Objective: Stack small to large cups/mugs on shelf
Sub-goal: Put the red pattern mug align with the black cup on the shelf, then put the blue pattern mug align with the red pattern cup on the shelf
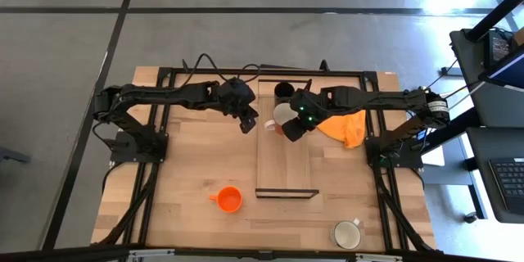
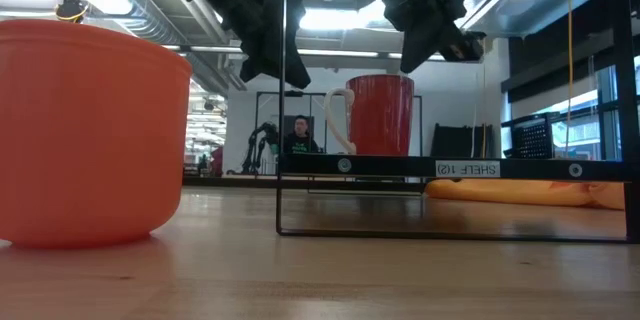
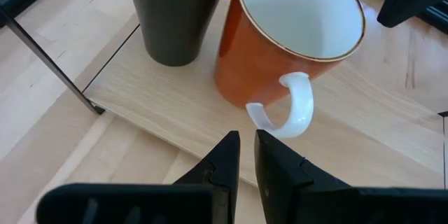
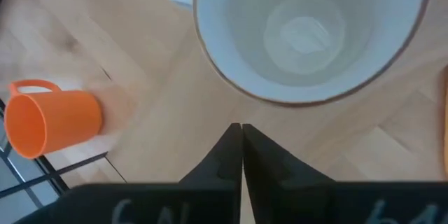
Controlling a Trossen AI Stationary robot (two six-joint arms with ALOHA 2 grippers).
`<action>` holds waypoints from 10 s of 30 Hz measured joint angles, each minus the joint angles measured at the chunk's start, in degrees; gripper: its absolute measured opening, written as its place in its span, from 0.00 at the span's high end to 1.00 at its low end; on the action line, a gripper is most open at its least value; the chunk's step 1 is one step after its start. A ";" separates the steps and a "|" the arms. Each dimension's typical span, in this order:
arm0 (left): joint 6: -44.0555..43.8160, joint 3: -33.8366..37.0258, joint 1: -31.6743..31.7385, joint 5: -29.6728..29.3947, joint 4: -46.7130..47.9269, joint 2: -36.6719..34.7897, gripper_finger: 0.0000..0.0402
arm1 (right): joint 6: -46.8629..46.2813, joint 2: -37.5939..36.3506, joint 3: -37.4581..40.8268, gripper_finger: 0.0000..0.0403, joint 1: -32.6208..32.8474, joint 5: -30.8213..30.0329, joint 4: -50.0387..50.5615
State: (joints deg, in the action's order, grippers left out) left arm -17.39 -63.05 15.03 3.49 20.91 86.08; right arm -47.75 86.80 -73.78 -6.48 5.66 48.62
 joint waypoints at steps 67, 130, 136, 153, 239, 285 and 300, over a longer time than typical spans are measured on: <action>-1.66 0.00 -3.33 2.01 0.50 -0.04 0.90 | 1.51 3.80 -0.02 0.96 0.94 3.40 -2.60; -8.00 0.00 -8.97 -4.76 -5.61 6.01 0.90 | 4.43 1.43 -0.48 0.96 2.79 2.94 -0.33; -8.75 0.02 -9.61 -4.92 -5.24 5.77 0.90 | 2.91 -4.90 -0.55 0.96 5.58 0.67 1.04; -5.03 0.02 -5.37 -6.01 -0.40 -0.35 0.90 | -42.60 -22.67 -0.61 0.96 27.95 -23.52 26.52; -7.60 0.00 -5.09 9.05 -11.62 -3.39 0.90 | 56.02 -32.02 -6.38 0.96 40.00 -37.50 -23.22; -13.97 -0.02 -5.47 13.21 -9.38 -3.39 0.90 | -55.17 -21.88 -2.67 0.97 49.57 1.83 39.72; -2.39 -0.02 -8.88 14.24 -8.64 -3.39 0.90 | -77.04 -10.07 0.57 0.96 56.61 10.59 20.00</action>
State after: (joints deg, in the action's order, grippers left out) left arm -19.78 -63.07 6.14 17.73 12.27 82.70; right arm -124.78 76.73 -73.21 50.13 16.25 68.62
